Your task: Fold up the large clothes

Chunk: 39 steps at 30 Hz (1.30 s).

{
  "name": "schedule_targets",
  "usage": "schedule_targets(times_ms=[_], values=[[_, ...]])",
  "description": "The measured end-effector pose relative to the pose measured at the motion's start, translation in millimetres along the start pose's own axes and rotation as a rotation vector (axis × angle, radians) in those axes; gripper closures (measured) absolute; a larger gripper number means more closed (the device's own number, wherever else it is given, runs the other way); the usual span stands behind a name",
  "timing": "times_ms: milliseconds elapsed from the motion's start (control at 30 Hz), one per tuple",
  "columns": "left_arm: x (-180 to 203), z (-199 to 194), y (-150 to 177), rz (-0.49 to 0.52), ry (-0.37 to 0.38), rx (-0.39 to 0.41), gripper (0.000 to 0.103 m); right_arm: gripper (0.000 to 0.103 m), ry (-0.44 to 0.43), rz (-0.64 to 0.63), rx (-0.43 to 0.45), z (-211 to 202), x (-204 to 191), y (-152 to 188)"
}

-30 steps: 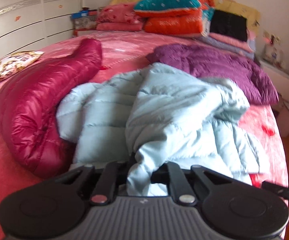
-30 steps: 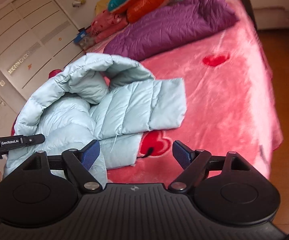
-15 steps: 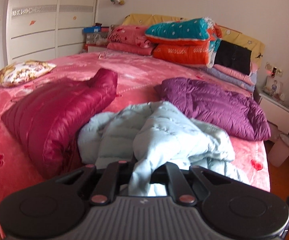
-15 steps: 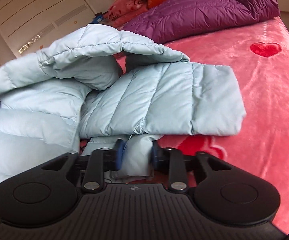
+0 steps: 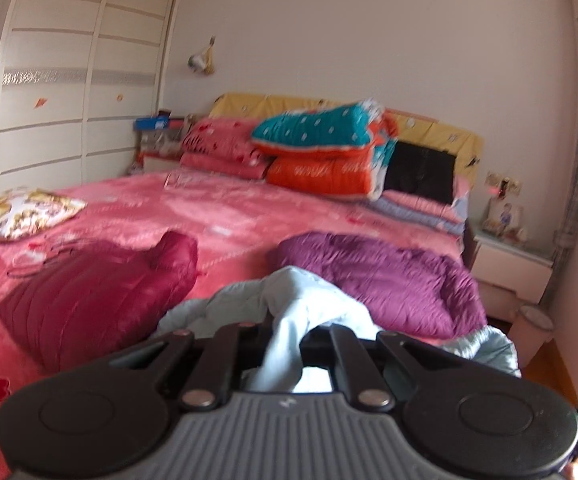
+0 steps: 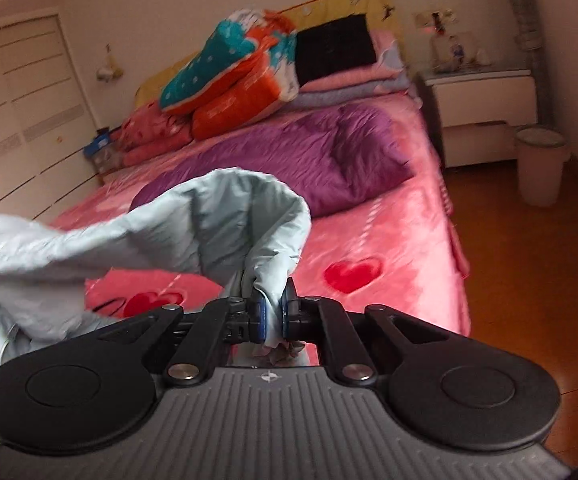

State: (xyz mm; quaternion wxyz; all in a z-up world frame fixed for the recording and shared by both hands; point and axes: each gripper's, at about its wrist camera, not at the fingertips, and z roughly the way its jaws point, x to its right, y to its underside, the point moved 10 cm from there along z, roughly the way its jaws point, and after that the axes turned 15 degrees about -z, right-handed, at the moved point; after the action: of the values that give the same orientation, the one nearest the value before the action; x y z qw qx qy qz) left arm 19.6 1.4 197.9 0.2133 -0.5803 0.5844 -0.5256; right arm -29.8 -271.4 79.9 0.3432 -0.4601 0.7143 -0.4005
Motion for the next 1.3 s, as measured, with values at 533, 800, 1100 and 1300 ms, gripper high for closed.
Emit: schedule_targets(times_ms=[533, 800, 1100, 1300], values=[[108.6, -77.6, -14.3, 0.092, 0.307, 0.035, 0.102, 0.095, 0.207, 0.227, 0.275, -139.7, 129.8, -56.8], [213.7, -114.8, 1.8, 0.137, 0.605, -0.018, 0.102, 0.095, 0.387, 0.266, 0.386, -253.7, 198.9, -79.0], [307.0, -155.3, -17.5, 0.031, 0.931, -0.024, 0.102, 0.095, 0.581, 0.238, 0.521, -383.2, 265.7, -100.1], [258.8, -103.9, 15.7, -0.079, 0.84, -0.108, 0.102, 0.095, 0.637, 0.182, 0.583, -435.5, 276.8, -125.7]])
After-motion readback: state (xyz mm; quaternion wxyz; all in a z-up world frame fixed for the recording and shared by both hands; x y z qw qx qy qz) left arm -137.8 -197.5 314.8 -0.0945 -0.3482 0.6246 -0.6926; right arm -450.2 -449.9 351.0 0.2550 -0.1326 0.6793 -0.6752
